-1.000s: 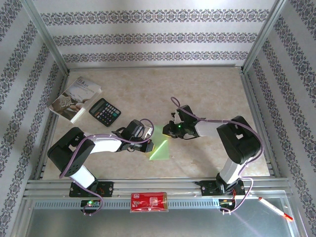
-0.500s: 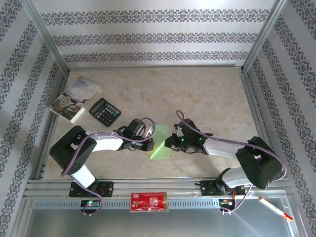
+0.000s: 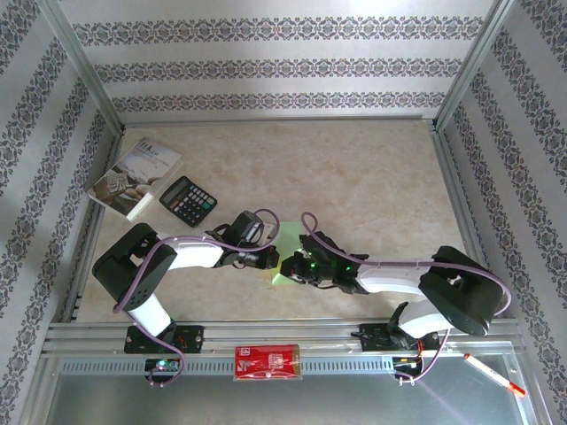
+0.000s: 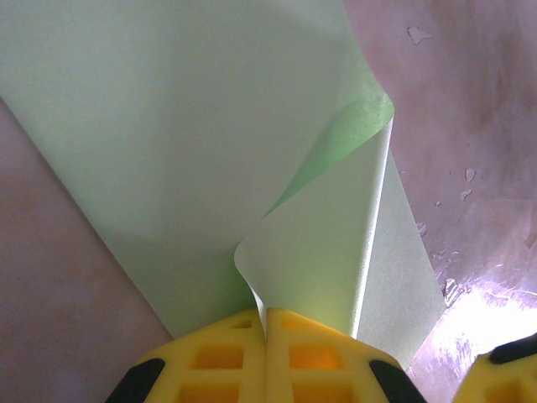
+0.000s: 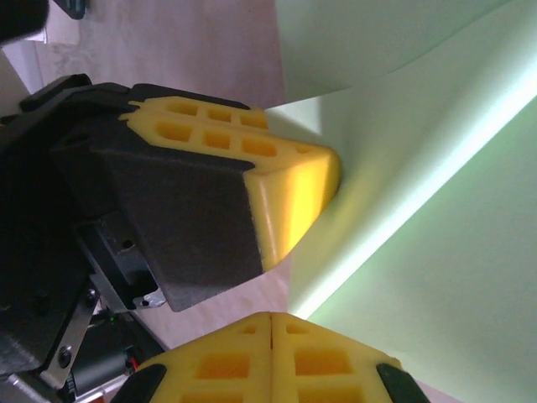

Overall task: Fold a paper plane with a square sheet of paper (pick it up from the middle)
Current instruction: Fold the triangle a second time at the center of the table.

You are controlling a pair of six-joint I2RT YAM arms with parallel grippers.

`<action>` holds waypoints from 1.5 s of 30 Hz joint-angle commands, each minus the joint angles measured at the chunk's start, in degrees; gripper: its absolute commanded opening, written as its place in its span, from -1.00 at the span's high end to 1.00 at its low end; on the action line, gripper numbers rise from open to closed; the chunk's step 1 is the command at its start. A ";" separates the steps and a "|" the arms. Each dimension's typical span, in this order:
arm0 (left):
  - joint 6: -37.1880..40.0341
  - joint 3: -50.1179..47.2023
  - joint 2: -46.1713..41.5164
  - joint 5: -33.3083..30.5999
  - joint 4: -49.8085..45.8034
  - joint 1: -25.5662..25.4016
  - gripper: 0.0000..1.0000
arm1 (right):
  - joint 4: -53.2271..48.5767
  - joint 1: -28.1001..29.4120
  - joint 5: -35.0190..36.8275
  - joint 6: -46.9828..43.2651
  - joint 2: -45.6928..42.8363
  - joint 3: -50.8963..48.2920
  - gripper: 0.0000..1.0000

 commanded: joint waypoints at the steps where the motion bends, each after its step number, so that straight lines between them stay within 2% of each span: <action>1: -0.57 -2.17 4.62 -4.91 -7.49 0.61 1.00 | 5.10 1.28 2.77 3.21 2.68 -0.58 0.91; 9: -0.27 -1.99 4.78 -4.91 -8.46 0.71 1.00 | 11.75 3.42 3.56 5.82 7.84 -0.49 0.93; 45: 0.38 -0.98 6.01 -5.46 -9.21 0.64 1.00 | 16.95 3.25 3.76 8.69 14.34 -3.20 0.95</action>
